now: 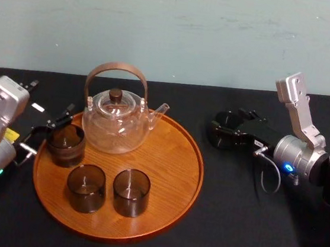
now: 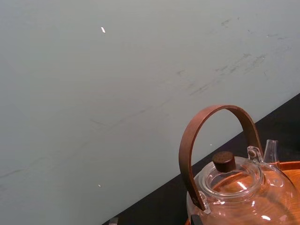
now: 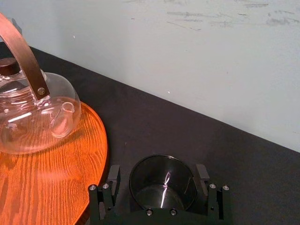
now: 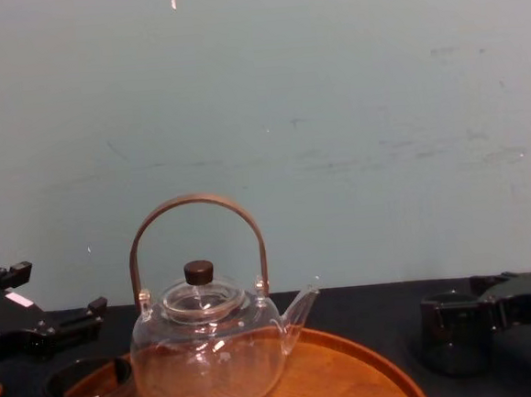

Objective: Pick up the glass from the table and place it on the tray.

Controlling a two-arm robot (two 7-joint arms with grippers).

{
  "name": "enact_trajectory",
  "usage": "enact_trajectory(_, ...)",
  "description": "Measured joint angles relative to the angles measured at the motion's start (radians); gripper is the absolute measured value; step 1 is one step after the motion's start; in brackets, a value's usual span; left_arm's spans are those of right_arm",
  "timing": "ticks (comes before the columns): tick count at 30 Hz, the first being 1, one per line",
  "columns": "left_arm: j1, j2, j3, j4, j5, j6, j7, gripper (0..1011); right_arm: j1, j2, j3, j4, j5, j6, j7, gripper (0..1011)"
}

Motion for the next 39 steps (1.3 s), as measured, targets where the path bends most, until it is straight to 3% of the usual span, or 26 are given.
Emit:
enact_trajectory(6,0.0,0.0,0.0,0.0,0.0,0.0,0.0,1001,-0.001,-0.001,0.001,-0.001,-0.001,-0.001,0.002,1002)
enact_trajectory(10,0.0,0.0,0.0,0.0,0.0,0.0,0.0,1001,-0.014,0.009,0.001,-0.034,-0.009,0.001,-0.001,1002)
enact_trajectory(16,0.0,0.0,0.0,0.0,0.0,0.0,0.0,1001,-0.043,0.038,0.011,-0.135,-0.011,0.002,-0.008,1002)
enact_trajectory(24,0.0,0.0,0.0,0.0,0.0,0.0,0.0,1001,-0.065,0.059,0.021,-0.191,-0.002,0.003,-0.013,1003)
enact_trajectory(39,0.0,0.0,0.0,0.0,0.0,0.0,0.0,1001,-0.086,0.069,0.044,-0.183,0.031,-0.005,-0.017,1002)
